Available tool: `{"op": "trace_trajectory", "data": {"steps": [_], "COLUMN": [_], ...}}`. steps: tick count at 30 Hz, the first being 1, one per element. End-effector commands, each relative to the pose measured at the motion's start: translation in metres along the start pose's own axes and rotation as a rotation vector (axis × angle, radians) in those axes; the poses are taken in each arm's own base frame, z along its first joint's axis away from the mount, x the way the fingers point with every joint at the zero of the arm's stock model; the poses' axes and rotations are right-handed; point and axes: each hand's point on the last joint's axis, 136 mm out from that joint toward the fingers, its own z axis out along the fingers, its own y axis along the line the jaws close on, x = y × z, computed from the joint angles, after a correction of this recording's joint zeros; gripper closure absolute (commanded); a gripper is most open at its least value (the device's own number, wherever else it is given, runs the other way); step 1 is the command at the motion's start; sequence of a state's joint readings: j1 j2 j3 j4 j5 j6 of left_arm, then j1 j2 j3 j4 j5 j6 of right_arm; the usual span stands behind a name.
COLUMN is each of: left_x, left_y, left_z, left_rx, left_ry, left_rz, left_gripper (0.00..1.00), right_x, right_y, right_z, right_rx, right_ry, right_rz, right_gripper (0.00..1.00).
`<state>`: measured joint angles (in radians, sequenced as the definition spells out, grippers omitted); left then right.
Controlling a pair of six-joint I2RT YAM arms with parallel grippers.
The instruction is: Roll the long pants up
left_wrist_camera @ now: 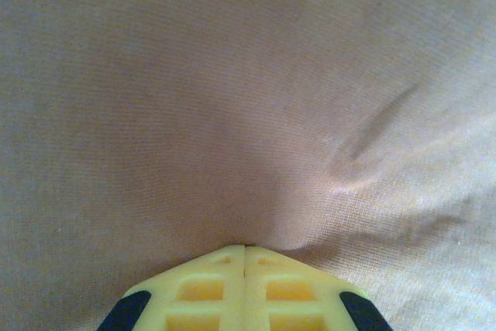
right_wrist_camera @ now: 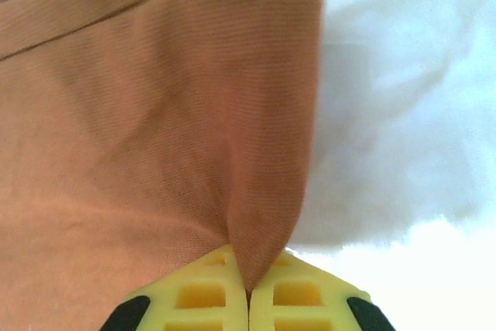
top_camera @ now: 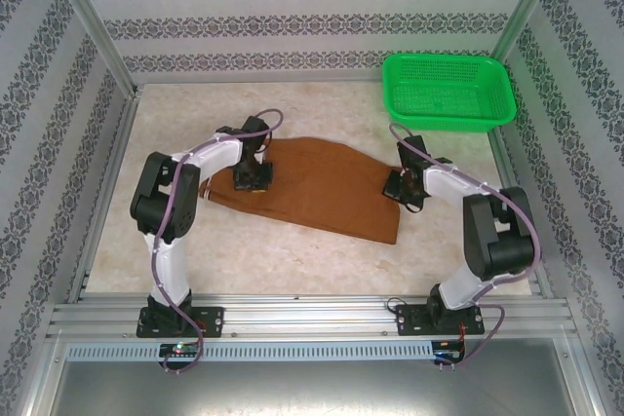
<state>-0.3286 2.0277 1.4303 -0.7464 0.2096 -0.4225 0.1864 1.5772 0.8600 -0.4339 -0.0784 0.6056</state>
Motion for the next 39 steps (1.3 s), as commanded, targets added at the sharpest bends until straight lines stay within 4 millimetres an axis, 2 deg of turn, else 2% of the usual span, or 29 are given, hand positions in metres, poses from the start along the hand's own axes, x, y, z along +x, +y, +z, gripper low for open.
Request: {"op": "trace_trajectory", "data": {"steps": [1,4,8,13,18,20,23,27,31,32,34,36,37,39], "left_x": [-0.007,-0.023,-0.051,-0.089,-0.117,-0.127,-0.138,-0.147,-0.155,-0.157,-0.161,-0.165,-0.165,-0.167], "left_y": [0.011,0.0,-0.018,-0.038,-0.055,-0.059,-0.066,-0.068,-0.066,-0.065,-0.064,-0.064,-0.065,-0.066], "left_z": [0.053,0.058,0.061,0.061,0.058,0.054,0.043,0.022,-0.008,-0.016,-0.036,-0.057,-0.068,-0.093], "left_rx": [-0.033,-0.009,0.028,0.056,0.092,0.096,0.108,0.091,0.055,0.044,0.027,0.016,0.013,0.006], "left_ry": [0.057,0.049,0.03,0.002,-0.036,-0.065,-0.104,-0.147,-0.205,-0.221,-0.258,-0.301,-0.32,-0.368], "left_rz": [0.037,0.072,0.13,0.186,0.204,0.208,0.218,0.223,0.228,0.23,0.234,0.241,0.248,0.248], "left_gripper": [1.0,1.0,1.0,1.0,1.0,1.0,1.0,1.0,1.0,1.0,0.97,0.95,0.92,0.81], "right_x": [0.044,0.075,0.118,0.156,0.192,0.2,0.203,0.198,0.191,0.19,0.188,0.181,0.176,0.164], "right_y": [0.013,0.029,0.066,0.115,0.164,0.18,0.193,0.191,0.186,0.186,0.19,0.194,0.196,0.196], "right_z": [-0.01,-0.016,-0.015,-0.001,0.011,0.01,0.002,-0.012,-0.028,-0.034,-0.049,-0.069,-0.079,-0.095], "right_rx": [-0.044,-0.071,-0.133,-0.157,-0.178,-0.172,-0.174,-0.155,-0.145,-0.15,-0.177,-0.196,-0.203,-0.194], "right_ry": [0.081,0.115,0.168,0.237,0.301,0.307,0.298,0.27,0.242,0.232,0.207,0.143,0.105,0.038], "right_rz": [-0.043,-0.102,-0.184,-0.312,-0.44,-0.501,-0.557,-0.583,-0.585,-0.587,-0.603,-0.622,-0.634,-0.642], "right_gripper": [1.0,1.0,1.0,1.0,1.0,1.0,1.0,1.0,1.0,0.92,0.41,0.11,0.04,0.02]}}
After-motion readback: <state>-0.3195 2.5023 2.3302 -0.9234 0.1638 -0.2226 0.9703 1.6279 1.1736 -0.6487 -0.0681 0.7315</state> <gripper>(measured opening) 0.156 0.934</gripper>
